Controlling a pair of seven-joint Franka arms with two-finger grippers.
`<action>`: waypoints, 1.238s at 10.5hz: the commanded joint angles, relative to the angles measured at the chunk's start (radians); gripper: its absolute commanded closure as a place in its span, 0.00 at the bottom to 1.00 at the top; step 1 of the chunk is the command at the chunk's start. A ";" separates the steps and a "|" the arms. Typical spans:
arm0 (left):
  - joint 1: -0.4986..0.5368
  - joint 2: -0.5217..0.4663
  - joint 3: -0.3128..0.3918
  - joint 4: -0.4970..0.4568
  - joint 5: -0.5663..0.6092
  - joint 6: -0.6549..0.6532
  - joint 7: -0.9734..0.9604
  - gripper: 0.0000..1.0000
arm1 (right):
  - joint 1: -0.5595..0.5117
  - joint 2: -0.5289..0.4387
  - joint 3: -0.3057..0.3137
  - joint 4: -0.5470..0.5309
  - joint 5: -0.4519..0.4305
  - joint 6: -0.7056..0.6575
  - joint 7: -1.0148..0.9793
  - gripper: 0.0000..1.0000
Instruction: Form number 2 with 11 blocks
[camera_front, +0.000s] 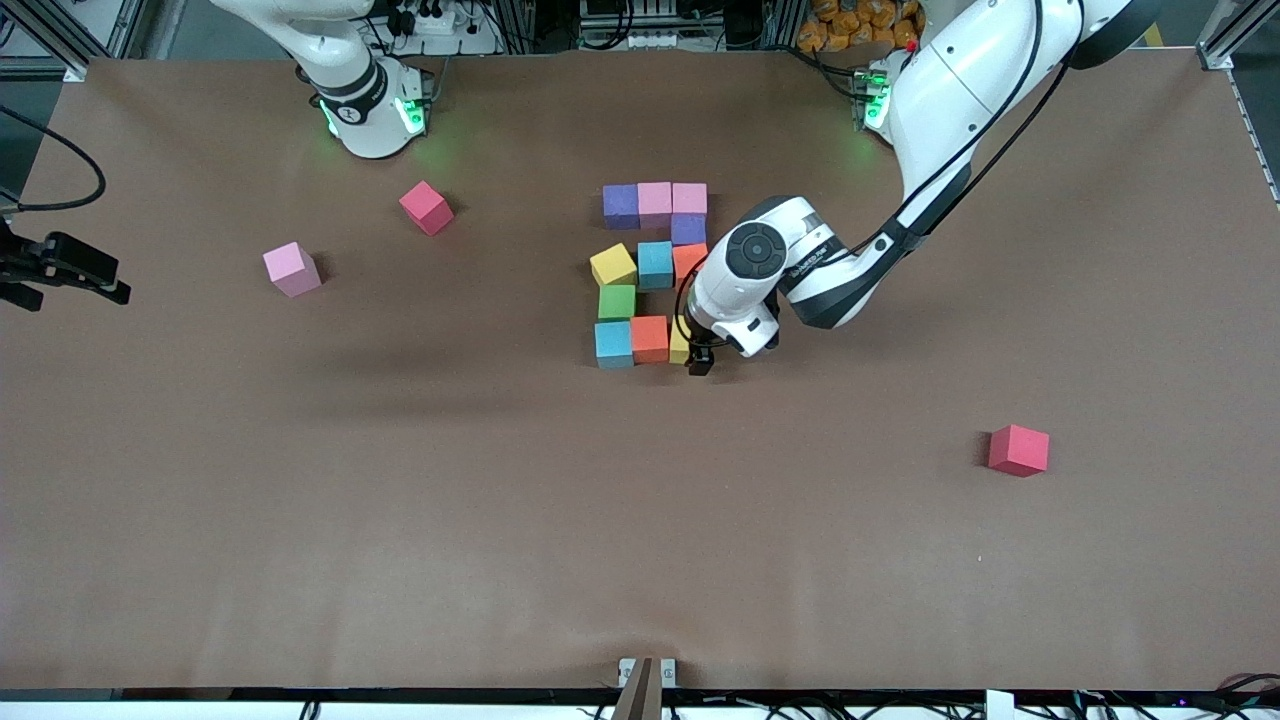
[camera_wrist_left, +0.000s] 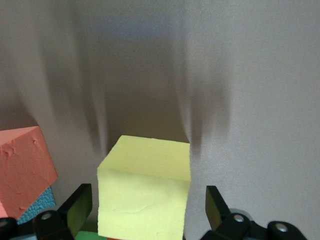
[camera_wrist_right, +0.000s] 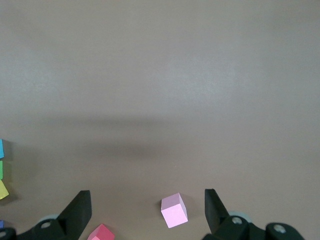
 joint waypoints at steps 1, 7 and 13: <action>-0.013 -0.018 0.007 0.001 0.032 0.002 -0.031 0.00 | -0.020 0.005 0.010 0.008 0.017 0.002 0.006 0.00; -0.042 -0.047 -0.002 0.003 0.032 -0.001 -0.034 0.00 | -0.038 0.005 0.010 0.010 0.015 -0.005 0.005 0.00; -0.036 -0.125 -0.008 0.020 0.030 -0.004 -0.028 0.00 | -0.034 0.006 0.012 0.008 0.012 -0.006 0.002 0.00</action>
